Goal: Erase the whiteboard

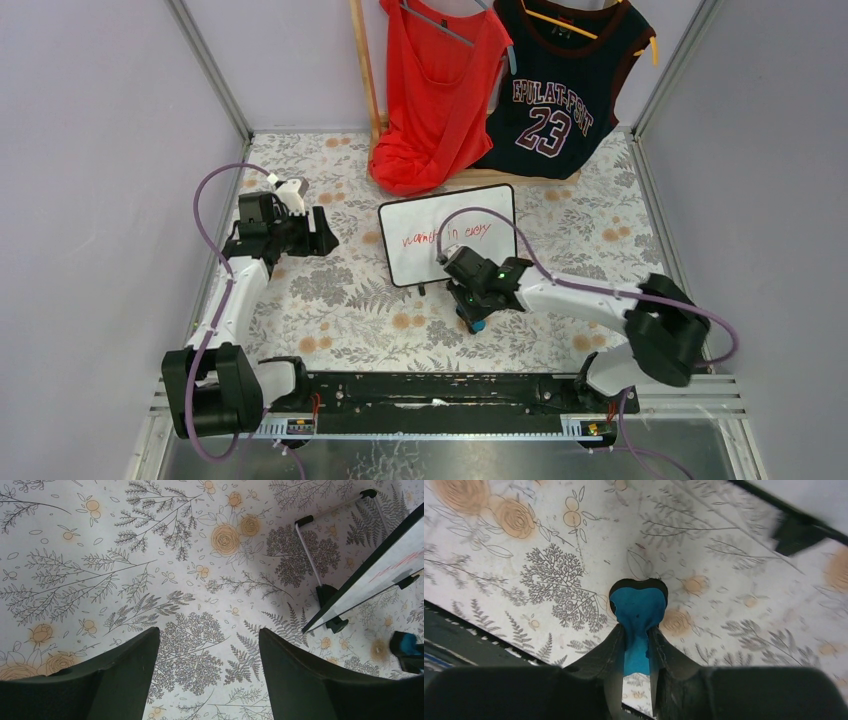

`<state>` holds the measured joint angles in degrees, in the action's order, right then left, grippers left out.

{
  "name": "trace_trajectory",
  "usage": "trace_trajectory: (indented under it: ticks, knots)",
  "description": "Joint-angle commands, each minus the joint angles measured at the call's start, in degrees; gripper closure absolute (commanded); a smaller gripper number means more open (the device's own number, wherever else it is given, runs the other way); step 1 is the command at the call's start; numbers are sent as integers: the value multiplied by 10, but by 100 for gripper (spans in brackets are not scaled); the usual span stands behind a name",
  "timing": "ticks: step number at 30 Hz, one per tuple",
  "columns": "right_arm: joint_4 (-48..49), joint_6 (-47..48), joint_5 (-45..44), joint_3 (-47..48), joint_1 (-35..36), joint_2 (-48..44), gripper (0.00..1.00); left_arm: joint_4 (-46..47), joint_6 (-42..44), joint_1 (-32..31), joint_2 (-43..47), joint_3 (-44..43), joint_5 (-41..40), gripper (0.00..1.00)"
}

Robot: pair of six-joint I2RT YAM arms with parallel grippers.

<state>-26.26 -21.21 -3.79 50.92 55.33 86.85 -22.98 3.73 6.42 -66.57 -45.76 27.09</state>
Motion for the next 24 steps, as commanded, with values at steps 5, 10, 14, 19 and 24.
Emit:
trace_trajectory:
  ticks: [5, 10, 14, 19, 24]
  knots:
    - [-64, -97, -171, 39, -2, -212, 100, 31, 37, -3, 38, 17, 74, 25]
    - [-89, -117, -249, 51, -2, -262, 100, 70, 94, -3, 51, 41, 190, 28]
    - [-95, -126, -270, 54, -1, -269, 100, 86, 103, -3, 5, 17, 277, 37]
    - [-99, -135, -271, 56, -2, -268, 100, 85, 101, -3, -71, -42, 319, 37]
    - [-108, -138, -277, 59, -2, -272, 100, 96, 85, -3, -116, -84, 353, 37]
